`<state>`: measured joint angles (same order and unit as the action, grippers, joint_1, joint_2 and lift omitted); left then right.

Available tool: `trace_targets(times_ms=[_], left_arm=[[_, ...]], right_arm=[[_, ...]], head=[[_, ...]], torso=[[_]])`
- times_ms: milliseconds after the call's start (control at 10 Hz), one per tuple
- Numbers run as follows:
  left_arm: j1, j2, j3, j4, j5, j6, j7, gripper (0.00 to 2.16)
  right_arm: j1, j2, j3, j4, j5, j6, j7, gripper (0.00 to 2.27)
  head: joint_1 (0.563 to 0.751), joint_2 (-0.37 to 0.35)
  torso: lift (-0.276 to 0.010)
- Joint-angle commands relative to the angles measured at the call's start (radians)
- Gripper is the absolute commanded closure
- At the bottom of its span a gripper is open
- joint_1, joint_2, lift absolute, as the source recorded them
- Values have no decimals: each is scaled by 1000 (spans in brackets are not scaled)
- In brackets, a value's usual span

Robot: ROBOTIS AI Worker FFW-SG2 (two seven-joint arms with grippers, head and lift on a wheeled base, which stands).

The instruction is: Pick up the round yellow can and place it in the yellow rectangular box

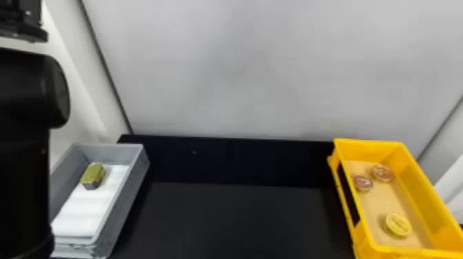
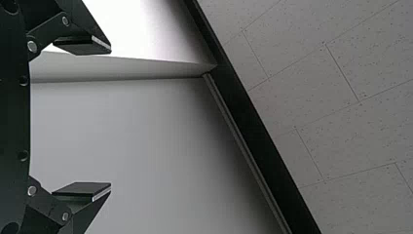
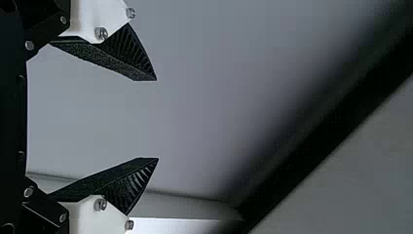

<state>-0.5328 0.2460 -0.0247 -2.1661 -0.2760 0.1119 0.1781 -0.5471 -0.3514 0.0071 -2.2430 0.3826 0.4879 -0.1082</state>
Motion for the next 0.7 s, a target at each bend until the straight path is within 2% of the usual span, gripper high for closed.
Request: trace_targets(times_ms=[0,200,600], left_arm=[[27,-5,22,-8,1,-17,1,265],[73,-51,55,-4,6,-46,6,265],[80,-43,54,-1,9,-52,6,265]], right_arm=[[-7,-14,76,-38,3,-144,-50,268],[45,0,94,-56,46,-219,-79,271],[65,6,103,-44,46,-256,-100,271]], head=[[663,54],[663,54],[663,54]], torso=[[-10],[-10],[-10]])
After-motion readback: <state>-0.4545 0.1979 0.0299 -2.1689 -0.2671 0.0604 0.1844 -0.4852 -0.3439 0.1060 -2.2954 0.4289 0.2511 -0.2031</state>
